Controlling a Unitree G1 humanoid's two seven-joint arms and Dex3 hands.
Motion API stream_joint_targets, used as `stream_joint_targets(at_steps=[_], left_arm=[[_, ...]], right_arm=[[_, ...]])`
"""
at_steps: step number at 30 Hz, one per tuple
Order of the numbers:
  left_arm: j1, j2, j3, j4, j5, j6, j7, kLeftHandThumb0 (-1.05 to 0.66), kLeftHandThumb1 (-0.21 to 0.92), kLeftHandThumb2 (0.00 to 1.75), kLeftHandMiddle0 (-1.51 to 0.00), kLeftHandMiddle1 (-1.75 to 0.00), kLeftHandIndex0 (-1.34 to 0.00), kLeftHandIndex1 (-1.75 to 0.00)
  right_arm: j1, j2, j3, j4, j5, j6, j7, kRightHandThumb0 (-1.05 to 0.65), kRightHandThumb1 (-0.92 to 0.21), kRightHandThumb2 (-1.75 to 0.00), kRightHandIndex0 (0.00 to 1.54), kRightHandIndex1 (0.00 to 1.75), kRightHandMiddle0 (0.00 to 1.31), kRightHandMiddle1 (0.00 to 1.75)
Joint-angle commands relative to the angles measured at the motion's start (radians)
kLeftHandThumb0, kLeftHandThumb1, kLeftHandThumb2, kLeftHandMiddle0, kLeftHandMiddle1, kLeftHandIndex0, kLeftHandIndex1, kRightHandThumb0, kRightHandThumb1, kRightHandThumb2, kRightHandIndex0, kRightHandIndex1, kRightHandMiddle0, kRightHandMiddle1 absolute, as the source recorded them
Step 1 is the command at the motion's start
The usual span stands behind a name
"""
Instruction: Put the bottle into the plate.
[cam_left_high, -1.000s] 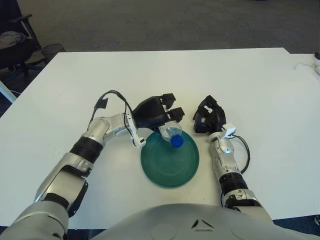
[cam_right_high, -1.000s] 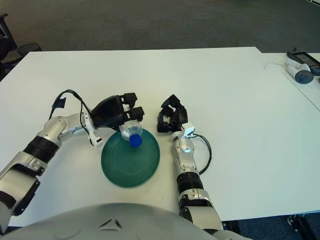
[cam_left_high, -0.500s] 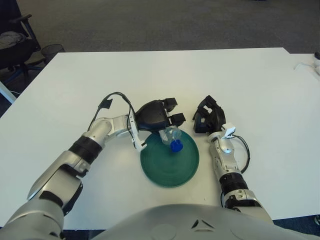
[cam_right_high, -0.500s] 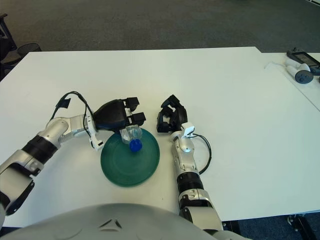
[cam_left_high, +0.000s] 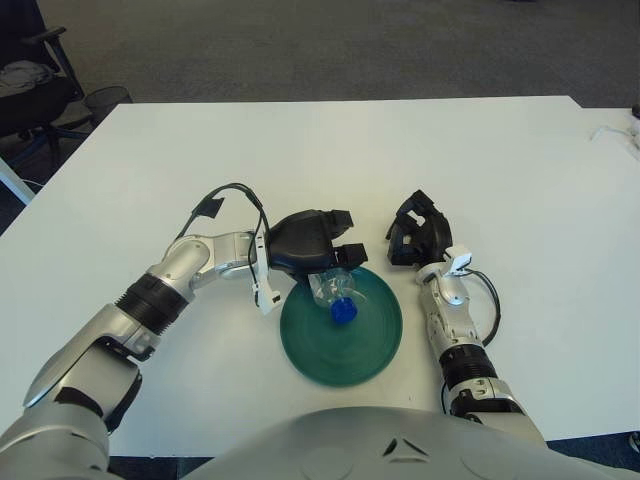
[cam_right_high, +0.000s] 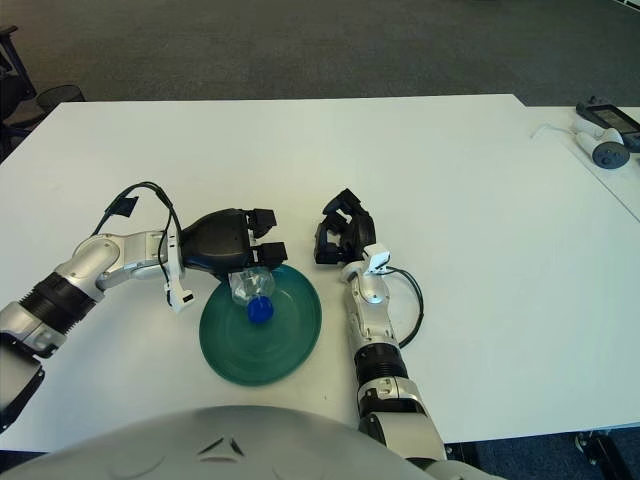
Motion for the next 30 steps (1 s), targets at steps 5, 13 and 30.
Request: stream_joint_targets(at_steps=[5,13,30], left_arm=[[0.059,0.040,0.019,-0.082,-0.104,-0.011,-0.127,-0.48,0.30,1.33,-1.22,-1.75,-0.62,-1.75],[0.061,0.042,0.024,-0.105,-0.133,-0.030,-0.201,-0.47,0.34,1.29,-1.21,-1.75,-0.59,-1.75],[0.058,0.029,0.050,-0.108,-0.110,-0.069,-0.212,-0.45,0.40,1.21,-1.22,-1.75,-0.55,-1.75]], right_arm=[[0.018,-0.005,-0.009,0.059,0.004,0.046,0.003,0.00,-0.09,-1.55,0.82,1.65,0.55,1.75],[0.009,-0.005,-0.013,0.080,0.000,0.030,0.002,0.00,-0.08,-1.55,0.83,1.64,0.55,1.75],[0.003,-0.005,-0.015,0.091,-0.002,0.023,0.000,0.00,-0.08,-1.56,0.83,1.64,0.56,1.75]])
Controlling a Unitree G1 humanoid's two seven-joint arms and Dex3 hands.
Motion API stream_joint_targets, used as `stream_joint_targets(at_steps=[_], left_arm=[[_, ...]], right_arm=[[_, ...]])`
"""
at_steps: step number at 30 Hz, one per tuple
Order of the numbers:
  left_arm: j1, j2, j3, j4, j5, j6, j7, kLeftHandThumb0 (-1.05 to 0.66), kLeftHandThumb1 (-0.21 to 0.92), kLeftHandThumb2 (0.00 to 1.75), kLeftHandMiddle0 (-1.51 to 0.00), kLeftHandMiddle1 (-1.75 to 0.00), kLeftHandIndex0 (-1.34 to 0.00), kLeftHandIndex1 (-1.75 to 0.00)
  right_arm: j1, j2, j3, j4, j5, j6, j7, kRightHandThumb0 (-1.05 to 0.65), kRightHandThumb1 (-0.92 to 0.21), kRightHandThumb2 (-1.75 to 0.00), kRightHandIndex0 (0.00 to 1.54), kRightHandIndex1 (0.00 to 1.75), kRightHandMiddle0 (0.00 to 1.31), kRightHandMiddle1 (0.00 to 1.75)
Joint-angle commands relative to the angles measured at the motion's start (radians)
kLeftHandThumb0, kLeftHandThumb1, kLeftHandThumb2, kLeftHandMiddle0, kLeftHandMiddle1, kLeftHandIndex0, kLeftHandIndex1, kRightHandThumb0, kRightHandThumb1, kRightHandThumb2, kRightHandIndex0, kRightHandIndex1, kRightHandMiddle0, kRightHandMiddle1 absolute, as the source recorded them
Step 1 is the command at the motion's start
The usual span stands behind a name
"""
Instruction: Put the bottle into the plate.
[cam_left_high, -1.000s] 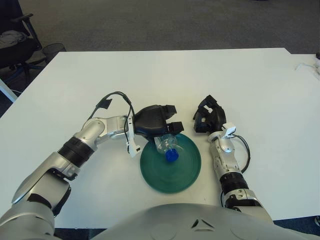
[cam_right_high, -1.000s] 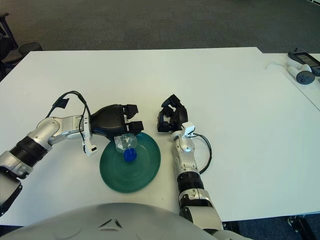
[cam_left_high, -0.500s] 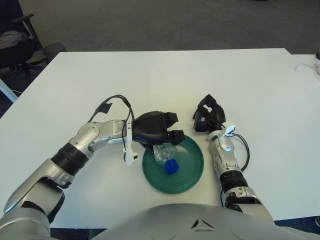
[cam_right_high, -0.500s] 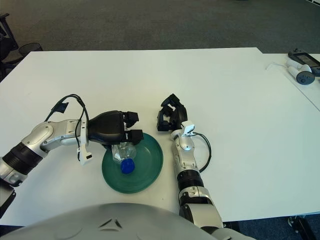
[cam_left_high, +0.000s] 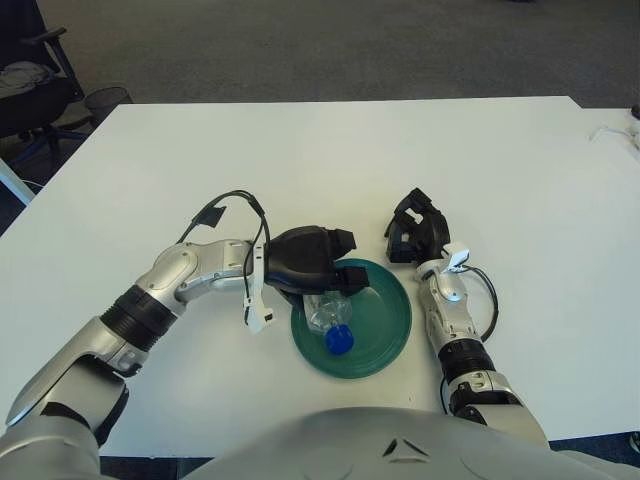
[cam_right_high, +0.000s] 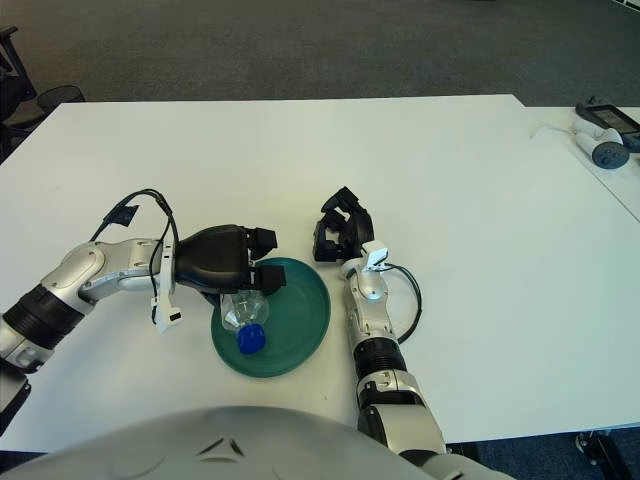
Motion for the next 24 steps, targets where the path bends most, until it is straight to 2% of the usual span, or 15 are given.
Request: stream_joint_targets(at_steps=[1,16,24], left_arm=[[0.004,0.001,0.018,-0.004,0.013,-0.008,0.007,-0.45,0.39,1.21,-1.22,-1.75,-0.55,-1.75],[0.030,-0.017,0.031,-0.010,0.024,-0.007,0.015,-0.45,0.38,1.23,-1.21,-1.75,-0.56,-1.75],[0.034,-0.023,0.039,-0.006,0.046,-0.023,0.052,-0.44,0.42,1.18,-1.22,-1.75,-0.53,-1.75]], right_arm=[[0.036,-0.001,-0.005,0.040,-0.001,0.043,-0.007,0.00,-0.08,-1.56,0.83,1.64,0.56,1.75],[0.038,0.002,-0.006,0.042,-0.001,0.043,-0.011,0.00,-0.08,-1.56,0.83,1.65,0.56,1.75],[0.038,0.004,-0.005,0.044,0.004,0.043,-0.006,0.00,-0.07,-1.57,0.83,1.65,0.56,1.75]])
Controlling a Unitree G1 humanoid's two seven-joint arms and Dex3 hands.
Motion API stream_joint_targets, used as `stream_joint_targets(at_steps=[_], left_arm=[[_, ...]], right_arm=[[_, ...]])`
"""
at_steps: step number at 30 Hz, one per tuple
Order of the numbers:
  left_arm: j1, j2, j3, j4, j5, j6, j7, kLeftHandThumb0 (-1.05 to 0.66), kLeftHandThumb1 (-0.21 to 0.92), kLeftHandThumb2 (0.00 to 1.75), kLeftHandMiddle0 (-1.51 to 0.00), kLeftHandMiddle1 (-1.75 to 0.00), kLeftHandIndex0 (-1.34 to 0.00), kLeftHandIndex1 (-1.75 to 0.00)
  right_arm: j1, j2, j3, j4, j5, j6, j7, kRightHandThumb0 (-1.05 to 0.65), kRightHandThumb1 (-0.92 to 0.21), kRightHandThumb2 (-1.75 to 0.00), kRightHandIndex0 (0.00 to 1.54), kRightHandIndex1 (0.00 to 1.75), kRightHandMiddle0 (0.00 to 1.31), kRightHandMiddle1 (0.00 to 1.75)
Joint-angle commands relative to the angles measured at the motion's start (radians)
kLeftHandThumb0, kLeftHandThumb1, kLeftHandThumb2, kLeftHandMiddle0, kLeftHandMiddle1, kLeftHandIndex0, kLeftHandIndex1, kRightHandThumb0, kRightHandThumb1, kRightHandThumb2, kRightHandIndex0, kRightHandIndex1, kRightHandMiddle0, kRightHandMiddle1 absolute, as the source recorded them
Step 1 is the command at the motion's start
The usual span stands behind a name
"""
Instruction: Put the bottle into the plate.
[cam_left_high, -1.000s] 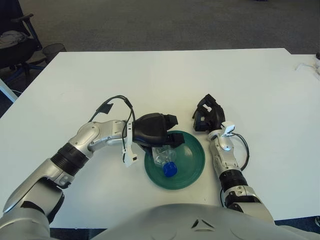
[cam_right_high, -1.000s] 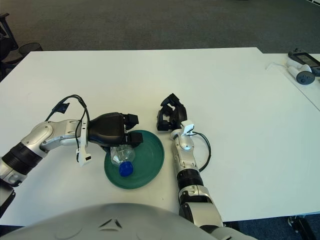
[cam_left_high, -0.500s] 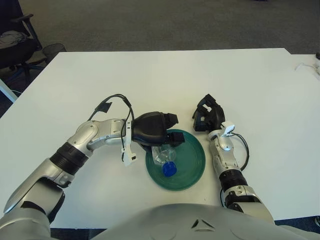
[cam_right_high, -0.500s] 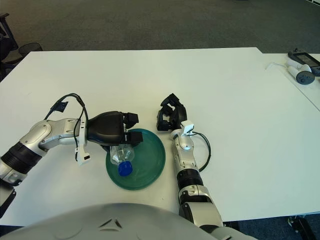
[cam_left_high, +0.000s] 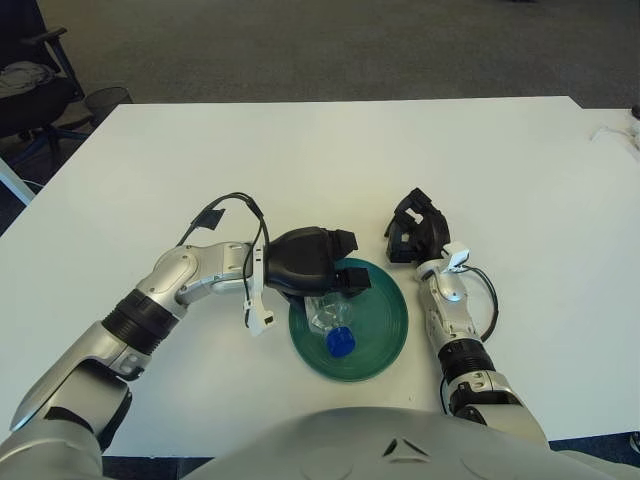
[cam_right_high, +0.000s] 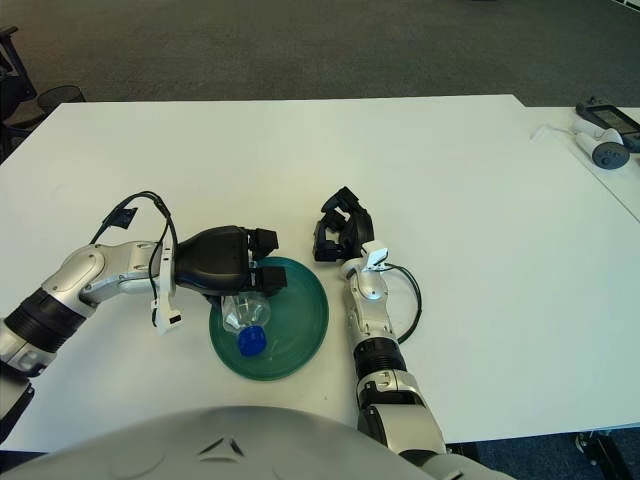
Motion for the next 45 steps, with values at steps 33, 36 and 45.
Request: stream_joint_targets(at_steps=[33,36,45], left_arm=[[-0.062,-0.096,-0.016,0.225,0.183,-0.194,0.455,-0.42,0.48,1.09,-1.18,-1.75,-0.48,-1.74],[-0.091,-0.093,-0.034,0.252,0.192,-0.218,0.456,-0.43,0.48,1.10,-1.18,-1.75,-0.48,-1.74],[-0.144,-0.082,-0.062,0.289,0.193,-0.265,0.440,-0.42,0.50,1.08,-1.16,-1.75,-0.47,-1.75]], right_arm=[[0.038,0.023,-0.001,0.057,0.013,0.024,0.011,0.00,-0.09,-1.55,0.82,1.65,0.55,1.75],[0.038,0.026,-0.002,0.060,0.016,0.020,0.017,0.00,-0.09,-1.55,0.82,1.65,0.54,1.75],[0.039,0.032,-0.003,0.065,0.022,0.007,0.025,0.00,-0.10,-1.54,0.81,1.65,0.54,1.75]])
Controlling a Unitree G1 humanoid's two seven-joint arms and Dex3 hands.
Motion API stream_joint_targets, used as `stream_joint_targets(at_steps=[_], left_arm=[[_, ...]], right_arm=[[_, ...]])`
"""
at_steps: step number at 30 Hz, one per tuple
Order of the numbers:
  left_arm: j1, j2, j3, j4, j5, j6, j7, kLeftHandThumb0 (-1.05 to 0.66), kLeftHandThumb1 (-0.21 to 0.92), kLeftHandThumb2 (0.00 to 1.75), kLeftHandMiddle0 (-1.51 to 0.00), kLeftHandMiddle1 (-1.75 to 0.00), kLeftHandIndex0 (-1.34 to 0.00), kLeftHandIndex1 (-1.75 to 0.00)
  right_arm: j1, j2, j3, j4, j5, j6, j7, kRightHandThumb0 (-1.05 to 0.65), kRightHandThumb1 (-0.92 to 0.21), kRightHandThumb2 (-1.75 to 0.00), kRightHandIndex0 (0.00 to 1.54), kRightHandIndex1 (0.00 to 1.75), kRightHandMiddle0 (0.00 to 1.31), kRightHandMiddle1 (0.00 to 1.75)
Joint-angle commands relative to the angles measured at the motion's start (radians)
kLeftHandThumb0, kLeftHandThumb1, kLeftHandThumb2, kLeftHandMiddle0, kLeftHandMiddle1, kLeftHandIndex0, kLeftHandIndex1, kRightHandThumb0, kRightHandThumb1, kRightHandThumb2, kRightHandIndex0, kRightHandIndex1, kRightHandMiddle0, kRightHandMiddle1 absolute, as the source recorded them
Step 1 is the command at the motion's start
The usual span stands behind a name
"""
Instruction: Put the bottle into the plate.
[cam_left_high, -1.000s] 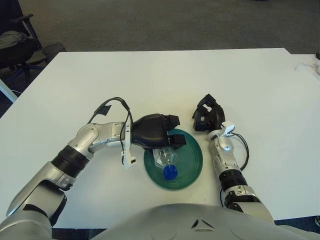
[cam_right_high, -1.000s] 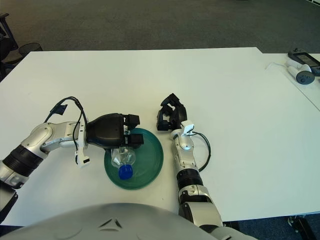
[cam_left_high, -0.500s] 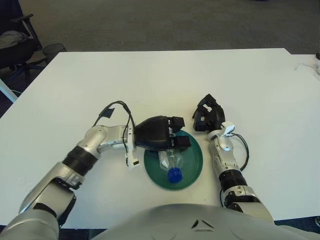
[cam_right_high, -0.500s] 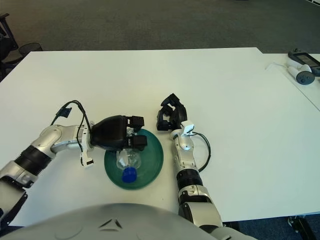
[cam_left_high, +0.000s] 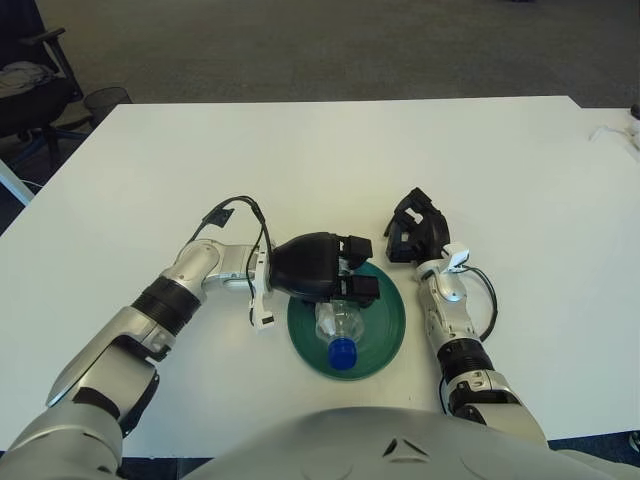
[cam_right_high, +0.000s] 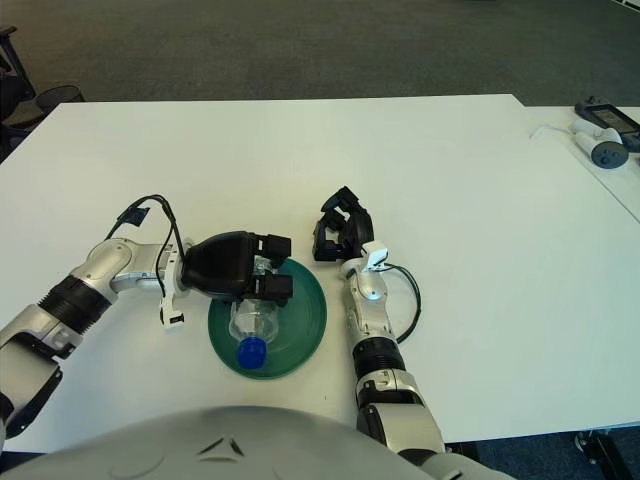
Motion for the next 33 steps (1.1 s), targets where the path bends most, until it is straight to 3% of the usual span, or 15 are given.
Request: stream_joint_targets(at_steps=[1,13,17,20,26,30,32,33], left_arm=[[-0.025,0.018,-0.009,0.011,0.005,-0.014,-0.007,-0.42,0.50,1.08,-1.16,-1.75,-0.47,-1.75],[-0.057,-0.006,-0.018,0.046,-0.044,-0.020,-0.068,-0.42,0.52,1.06,-1.13,-1.75,-0.46,-1.75],[-0.050,-0.006,-0.009,0.020,-0.091,-0.006,-0.122,-0.42,0.51,1.07,-1.11,-1.75,-0.46,-1.75],[0.007,0.015,0.031,-0.081,-0.174,0.039,-0.182,-0.42,0.50,1.08,-1.07,-1.75,-0.47,-1.75],[0.050,0.011,0.052,-0.112,-0.219,0.105,-0.248,-0.41,0.55,1.01,-0.78,-1.75,-0.43,-1.75],[0.054,0.013,0.041,-0.104,-0.241,0.127,-0.301,-0.11,0.55,1.01,-0.54,-1.75,-0.35,-1.64],[0.049,0.016,0.039,-0.099,-0.233,0.125,-0.315,-0.05,0.72,0.76,-0.36,-1.66,-0.27,-1.69],[0.046,0.017,0.039,-0.096,-0.226,0.123,-0.318,-0.16,0.80,0.66,-0.24,-1.42,-0.25,-1.70]], right_arm=[[0.043,0.025,-0.004,0.051,0.015,0.027,0.001,0.00,-0.10,-1.54,0.81,1.65,0.54,1.75],[0.043,0.029,-0.004,0.059,0.019,0.012,0.002,0.00,-0.10,-1.54,0.81,1.65,0.54,1.75],[0.043,0.032,-0.003,0.059,0.019,0.013,-0.001,0.00,-0.10,-1.54,0.81,1.65,0.54,1.75],[0.043,0.031,-0.003,0.059,0.022,0.013,0.002,0.00,-0.10,-1.55,0.81,1.66,0.54,1.75],[0.044,0.031,-0.003,0.058,0.020,0.013,0.001,0.00,-0.09,-1.55,0.82,1.66,0.54,1.75],[0.046,0.030,0.000,0.050,0.014,0.022,-0.005,0.00,-0.09,-1.55,0.81,1.67,0.54,1.75],[0.047,0.030,0.001,0.048,0.009,0.030,-0.012,0.00,-0.09,-1.56,0.81,1.68,0.54,1.75],[0.048,0.029,0.002,0.046,0.006,0.034,-0.017,0.00,-0.10,-1.56,0.81,1.68,0.54,1.75]])
